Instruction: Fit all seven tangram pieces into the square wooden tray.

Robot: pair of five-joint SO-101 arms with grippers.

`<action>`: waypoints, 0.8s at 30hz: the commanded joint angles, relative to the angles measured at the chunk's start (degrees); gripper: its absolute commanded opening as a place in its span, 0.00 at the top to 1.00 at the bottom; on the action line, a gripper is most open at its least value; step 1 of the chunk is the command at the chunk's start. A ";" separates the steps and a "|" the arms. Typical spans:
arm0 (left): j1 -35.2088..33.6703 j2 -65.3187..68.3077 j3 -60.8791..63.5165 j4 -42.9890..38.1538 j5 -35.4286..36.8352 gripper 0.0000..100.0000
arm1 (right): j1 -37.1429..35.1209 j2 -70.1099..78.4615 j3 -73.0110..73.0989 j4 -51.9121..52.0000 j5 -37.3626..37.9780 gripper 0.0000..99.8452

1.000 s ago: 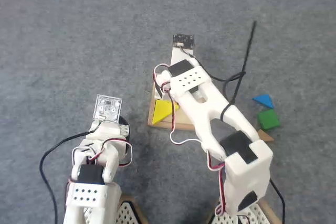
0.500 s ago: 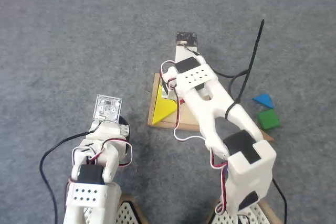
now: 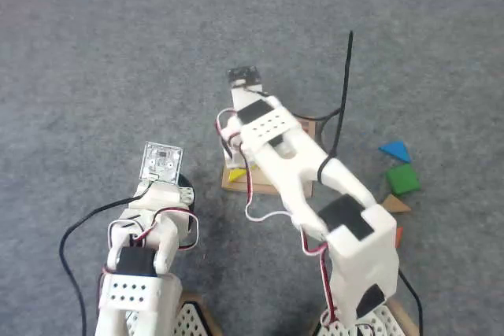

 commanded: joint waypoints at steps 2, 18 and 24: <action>-0.26 -0.79 -0.48 0.44 0.44 0.98 | 3.12 2.33 -5.63 -0.84 1.49 0.88; -0.26 -0.79 -0.48 0.44 0.44 0.98 | 4.18 -10.15 -3.34 0.40 7.12 0.88; -0.26 -0.79 -0.48 0.44 0.44 0.98 | 9.36 -29.93 9.76 0.57 10.99 0.88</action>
